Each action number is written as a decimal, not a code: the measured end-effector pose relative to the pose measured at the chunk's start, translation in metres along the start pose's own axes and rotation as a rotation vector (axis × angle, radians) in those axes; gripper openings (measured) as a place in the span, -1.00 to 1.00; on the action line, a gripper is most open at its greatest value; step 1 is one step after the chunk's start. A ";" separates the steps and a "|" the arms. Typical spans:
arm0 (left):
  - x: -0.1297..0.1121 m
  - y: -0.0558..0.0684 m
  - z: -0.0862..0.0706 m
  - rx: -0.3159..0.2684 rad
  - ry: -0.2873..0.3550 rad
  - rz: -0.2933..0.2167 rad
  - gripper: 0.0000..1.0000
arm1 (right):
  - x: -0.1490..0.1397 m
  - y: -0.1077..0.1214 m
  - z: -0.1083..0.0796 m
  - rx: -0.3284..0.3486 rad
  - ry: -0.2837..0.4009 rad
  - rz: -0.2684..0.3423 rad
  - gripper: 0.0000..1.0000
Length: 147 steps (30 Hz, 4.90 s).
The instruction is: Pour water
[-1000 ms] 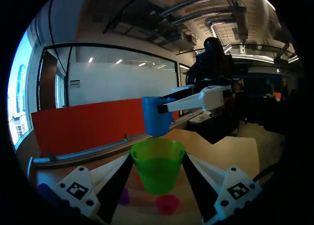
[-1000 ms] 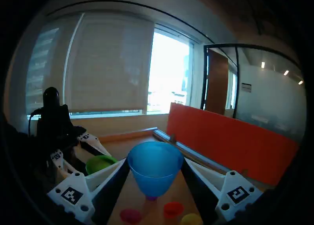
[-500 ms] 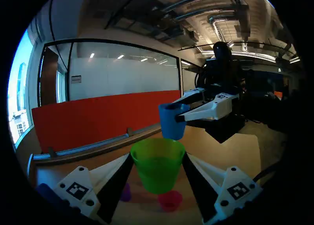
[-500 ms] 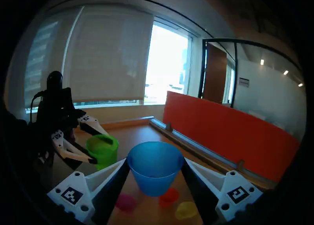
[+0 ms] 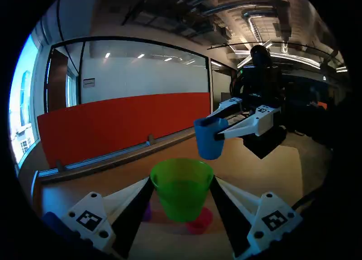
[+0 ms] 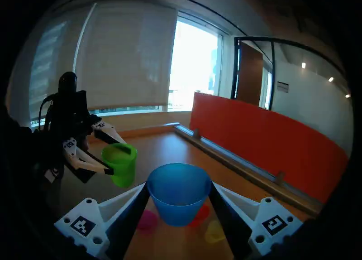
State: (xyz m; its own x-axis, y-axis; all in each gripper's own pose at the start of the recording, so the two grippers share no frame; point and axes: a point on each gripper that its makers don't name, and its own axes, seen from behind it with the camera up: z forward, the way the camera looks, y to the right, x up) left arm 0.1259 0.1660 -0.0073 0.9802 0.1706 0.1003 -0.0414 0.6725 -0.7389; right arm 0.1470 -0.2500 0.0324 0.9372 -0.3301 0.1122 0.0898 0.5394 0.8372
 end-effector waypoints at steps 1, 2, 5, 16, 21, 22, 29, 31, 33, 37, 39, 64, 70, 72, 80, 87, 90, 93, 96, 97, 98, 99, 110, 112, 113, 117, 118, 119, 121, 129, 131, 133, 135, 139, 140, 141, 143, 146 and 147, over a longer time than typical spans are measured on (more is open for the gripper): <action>-0.003 0.001 0.000 0.000 -0.007 0.000 0.73 | -0.004 -0.001 0.000 0.003 -0.006 0.002 0.85; -0.006 0.001 0.000 -0.001 -0.013 0.000 0.72 | -0.009 -0.002 0.001 0.006 -0.013 0.003 0.85; -0.017 0.003 0.000 -0.004 -0.037 0.001 0.73 | -0.022 -0.005 0.001 0.016 -0.032 0.009 0.85; -0.058 0.015 0.001 -0.017 -0.135 0.010 0.73 | -0.068 -0.013 0.002 0.044 -0.108 0.012 0.85; -0.073 0.020 0.001 -0.019 -0.169 0.015 0.73 | -0.085 -0.019 0.002 0.063 -0.136 0.021 0.86; -0.076 0.022 0.001 -0.020 -0.176 0.017 0.73 | -0.088 -0.020 0.002 0.067 -0.140 0.023 0.86; -0.098 0.032 0.000 -0.029 -0.229 0.040 0.73 | -0.114 -0.028 0.001 0.096 -0.183 0.027 0.86; -0.104 0.034 -0.001 -0.033 -0.246 0.045 0.73 | -0.122 -0.030 0.001 0.104 -0.198 0.021 0.86; -0.110 0.037 -0.001 -0.035 -0.260 0.047 0.73 | -0.129 -0.033 0.001 0.111 -0.211 0.013 0.86; -0.123 0.041 -0.003 -0.041 -0.287 0.039 0.73 | -0.141 -0.037 0.001 0.123 -0.234 -0.002 0.86; -0.129 0.043 -0.004 -0.043 -0.300 0.038 0.73 | -0.147 -0.039 0.001 0.130 -0.246 -0.008 0.86; -0.177 0.055 -0.001 -0.061 -0.391 0.017 0.73 | -0.194 -0.054 0.017 0.172 -0.335 -0.039 0.86; -0.185 0.058 0.000 -0.066 -0.402 0.008 0.73 | -0.201 -0.057 0.021 0.180 -0.347 -0.046 0.86; -0.188 0.058 0.000 -0.067 -0.407 0.006 0.73 | -0.203 -0.058 0.022 0.182 -0.349 -0.047 0.86; -0.192 0.057 0.000 -0.068 -0.413 -0.003 0.73 | -0.209 -0.062 0.025 0.191 -0.356 -0.041 0.86; -0.197 0.057 0.001 -0.070 -0.420 -0.005 0.73 | -0.212 -0.064 0.028 0.196 -0.360 -0.045 0.86; -0.198 0.057 0.001 -0.070 -0.422 -0.007 0.73 | -0.214 -0.064 0.027 0.197 -0.364 -0.044 0.86; -0.199 0.058 0.001 -0.071 -0.422 -0.009 0.73 | -0.217 -0.064 0.027 0.196 -0.369 -0.042 0.86; -0.199 0.058 0.001 -0.072 -0.421 -0.012 0.73 | -0.218 -0.064 0.027 0.194 -0.371 -0.039 0.86; -0.199 0.058 0.001 -0.072 -0.421 -0.012 0.73 | -0.218 -0.064 0.027 0.194 -0.370 -0.037 0.86; -0.199 0.058 0.001 -0.072 -0.421 -0.012 0.73 | -0.219 -0.064 0.027 0.195 -0.370 -0.036 0.86; -0.200 0.058 0.001 -0.071 -0.422 -0.012 0.73 | -0.219 -0.065 0.027 0.195 -0.370 -0.034 0.86; -0.203 0.057 -0.002 -0.065 -0.432 -0.010 0.73 | -0.223 -0.065 0.020 0.195 -0.379 -0.015 0.88; -0.203 0.058 -0.002 -0.065 -0.433 -0.008 0.73 | -0.225 -0.065 0.018 0.196 -0.384 -0.016 0.88; -0.203 0.058 -0.002 -0.064 -0.433 -0.007 0.73 | -0.226 -0.066 0.017 0.197 -0.388 -0.018 0.88; -0.203 0.057 -0.002 -0.063 -0.435 -0.013 0.74 | -0.235 -0.068 0.013 0.198 -0.412 -0.024 0.87; -0.204 0.057 -0.002 -0.063 -0.436 -0.015 0.74 | -0.237 -0.069 0.013 0.198 -0.415 -0.026 0.87; -0.204 0.057 -0.002 -0.064 -0.437 -0.016 0.75 | -0.238 -0.069 0.013 0.197 -0.418 -0.028 0.88; -0.204 0.057 -0.001 -0.065 -0.441 -0.016 0.75 | -0.240 -0.069 0.012 0.195 -0.423 -0.031 0.90; -0.209 0.059 -0.002 -0.077 -0.472 -0.019 0.83 | -0.242 -0.068 0.010 0.190 -0.429 -0.028 1.00; -0.209 0.057 -0.003 -0.075 -0.473 -0.024 0.83 | -0.242 -0.068 0.009 0.187 -0.430 -0.029 1.00; -0.209 0.056 -0.004 -0.072 -0.475 -0.028 0.83 | -0.242 -0.067 0.008 0.183 -0.429 -0.031 1.00; -0.208 0.055 -0.006 -0.071 -0.476 -0.034 0.83 | -0.242 -0.066 0.008 0.178 -0.426 -0.033 1.00; -0.211 0.054 -0.010 -0.063 -0.483 -0.034 0.83 | -0.243 -0.066 0.004 0.176 -0.427 -0.026 1.00; -0.211 0.053 -0.011 -0.061 -0.485 -0.032 0.83 | -0.244 -0.067 0.003 0.175 -0.428 -0.024 1.00; -0.212 0.053 -0.012 -0.060 -0.487 -0.030 0.83 | -0.245 -0.067 0.003 0.174 -0.429 -0.023 1.00; -0.212 0.052 -0.014 -0.056 -0.487 -0.028 0.84 | -0.245 -0.067 0.001 0.170 -0.428 -0.022 1.00; -0.210 0.051 -0.017 -0.052 -0.484 -0.023 0.84 | -0.245 -0.067 -0.003 0.164 -0.428 -0.020 1.00; -0.210 0.051 -0.018 -0.050 -0.483 -0.020 0.84 | -0.245 -0.067 -0.005 0.162 -0.428 -0.020 1.00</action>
State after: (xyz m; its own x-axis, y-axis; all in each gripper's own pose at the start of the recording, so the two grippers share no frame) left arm -0.0783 0.1521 -0.0778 0.7780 0.4808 0.4044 -0.0019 0.6455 -0.7638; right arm -0.0873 -0.2017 -0.0536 0.7095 -0.6477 0.2776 0.0204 0.4126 0.9107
